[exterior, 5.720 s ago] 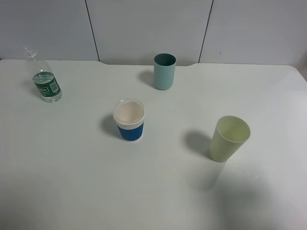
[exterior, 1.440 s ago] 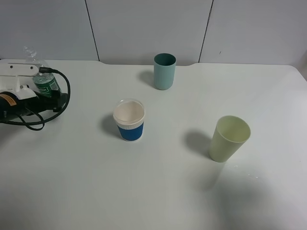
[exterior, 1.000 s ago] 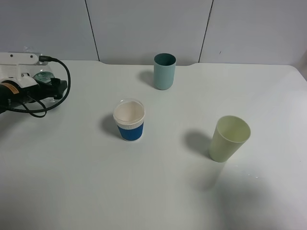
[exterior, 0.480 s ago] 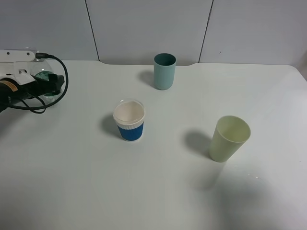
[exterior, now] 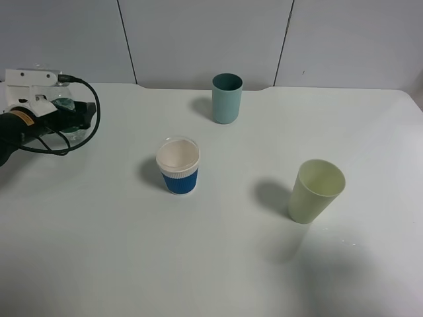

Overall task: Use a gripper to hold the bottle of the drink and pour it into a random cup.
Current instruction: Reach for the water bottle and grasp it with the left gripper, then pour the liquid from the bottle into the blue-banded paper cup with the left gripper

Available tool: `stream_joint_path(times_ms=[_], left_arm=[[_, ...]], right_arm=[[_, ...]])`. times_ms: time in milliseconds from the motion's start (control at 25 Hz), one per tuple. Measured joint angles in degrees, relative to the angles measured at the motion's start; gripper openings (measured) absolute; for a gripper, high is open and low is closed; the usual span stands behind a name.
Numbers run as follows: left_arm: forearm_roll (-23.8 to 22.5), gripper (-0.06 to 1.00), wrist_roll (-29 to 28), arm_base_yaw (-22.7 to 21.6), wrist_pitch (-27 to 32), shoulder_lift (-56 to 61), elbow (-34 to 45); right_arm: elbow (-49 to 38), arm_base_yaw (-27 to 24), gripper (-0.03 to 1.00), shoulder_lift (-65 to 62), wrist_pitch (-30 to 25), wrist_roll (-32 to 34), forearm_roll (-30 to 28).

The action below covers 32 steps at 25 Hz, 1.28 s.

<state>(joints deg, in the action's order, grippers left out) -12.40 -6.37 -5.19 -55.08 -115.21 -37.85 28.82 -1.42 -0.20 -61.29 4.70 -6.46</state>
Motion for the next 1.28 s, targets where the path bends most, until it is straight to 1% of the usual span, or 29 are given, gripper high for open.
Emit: stream_joint_path(times_ms=[80,120,160,240,280,320,480,960,1280], left_arm=[[-0.06,0.99,0.00,0.00,0.06,-0.31,0.00],[-0.06,0.98,0.00,0.00,0.06,-0.52,0.00],[-0.06,0.93,0.00,0.00,0.06,-0.79,-0.04],[0.00,0.70,0.00,-0.08,0.60,-1.07,-0.04],[-0.17,0.55,-0.14,-0.12,0.85,-1.13,-0.04],[-0.48,0.48,-0.21,-0.19,0.99,-1.13,-0.04],[-0.62,0.50,-0.21,-0.19,0.99,-1.13,-0.04],[-1.73,0.50,-0.27,-0.19,1.15,-0.71,0.23],[-2.16,0.50,-0.40,0.44,4.44,6.11,2.85]], right_arm=[[0.00,0.00,0.63,0.00,0.00,0.00,0.00],[0.00,0.00,0.63,0.00,0.00,0.00,0.00],[0.00,0.00,0.63,0.00,0.00,0.00,0.00],[0.00,0.00,0.63,0.00,0.00,0.00,0.00],[0.00,0.00,0.63,0.00,0.00,0.00,0.00],[0.00,0.00,0.63,0.00,0.00,0.00,0.00],[0.00,0.00,0.63,0.00,0.00,0.00,0.00],[0.00,0.00,0.63,0.00,0.00,0.00,0.00],[0.00,0.00,0.63,0.00,0.00,0.00,0.00]])
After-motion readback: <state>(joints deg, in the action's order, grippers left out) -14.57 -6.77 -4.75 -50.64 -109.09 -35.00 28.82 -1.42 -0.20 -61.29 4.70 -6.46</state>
